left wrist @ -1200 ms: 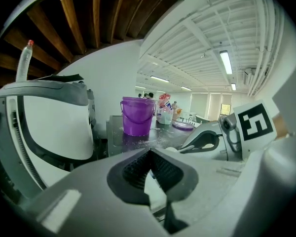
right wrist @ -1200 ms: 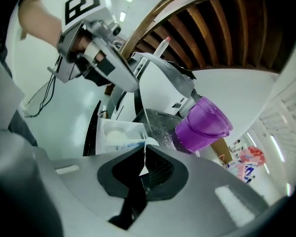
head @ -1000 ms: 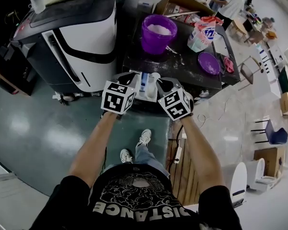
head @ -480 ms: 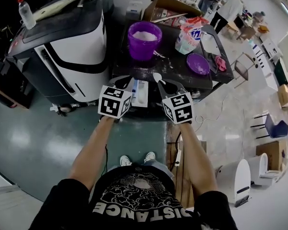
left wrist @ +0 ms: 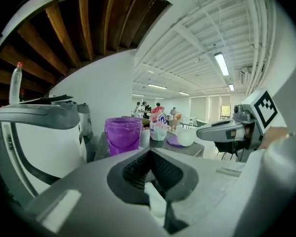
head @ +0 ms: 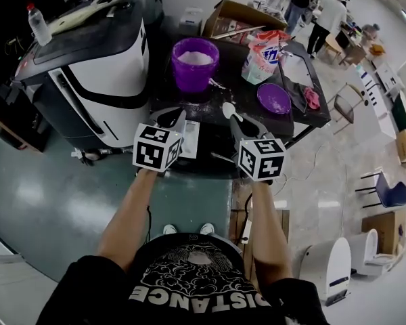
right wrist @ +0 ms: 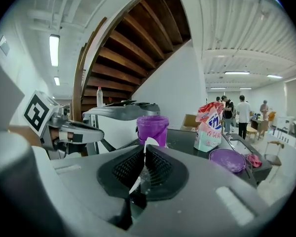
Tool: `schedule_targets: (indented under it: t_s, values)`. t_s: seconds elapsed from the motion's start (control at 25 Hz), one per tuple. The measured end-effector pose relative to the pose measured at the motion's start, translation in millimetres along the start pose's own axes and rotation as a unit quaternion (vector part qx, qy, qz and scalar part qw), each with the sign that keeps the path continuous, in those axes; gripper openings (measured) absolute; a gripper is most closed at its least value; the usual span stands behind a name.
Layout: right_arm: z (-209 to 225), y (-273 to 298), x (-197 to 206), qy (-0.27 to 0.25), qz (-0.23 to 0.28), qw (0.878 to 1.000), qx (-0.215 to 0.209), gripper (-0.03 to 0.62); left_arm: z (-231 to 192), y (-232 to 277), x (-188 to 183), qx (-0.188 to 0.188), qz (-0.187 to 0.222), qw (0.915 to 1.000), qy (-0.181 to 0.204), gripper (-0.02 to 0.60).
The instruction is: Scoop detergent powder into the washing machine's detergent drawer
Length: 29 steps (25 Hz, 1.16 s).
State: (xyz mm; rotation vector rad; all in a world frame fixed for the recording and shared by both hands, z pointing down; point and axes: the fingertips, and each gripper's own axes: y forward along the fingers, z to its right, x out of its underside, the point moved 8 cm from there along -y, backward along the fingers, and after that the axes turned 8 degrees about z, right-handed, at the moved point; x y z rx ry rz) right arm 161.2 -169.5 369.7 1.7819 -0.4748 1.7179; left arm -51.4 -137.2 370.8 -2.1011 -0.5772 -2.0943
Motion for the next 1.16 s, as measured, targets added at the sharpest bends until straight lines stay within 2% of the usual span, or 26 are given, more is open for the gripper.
schedule_targets:
  t_s: [0.2,0.44,1.16]
  values:
    - [10.4,-11.2,-10.8,0.018,0.017,1.0,-0.003,0.035,8.0,0.1,-11.9,-0.012,0.011,0.9999,-0.002,0.0]
    - [17.3,-18.0,-19.4,0.013,0.029,0.999,-0.006,0.035,13.4,-2.6,-21.1,-0.024,0.025,0.9994,-0.003,0.0]
    - [21.5,-23.8,-27.2,0.012,0.043,0.999,-0.016,0.035,15.6,-9.1,-28.9,-0.047,0.03,0.9984,-0.005,0.0]
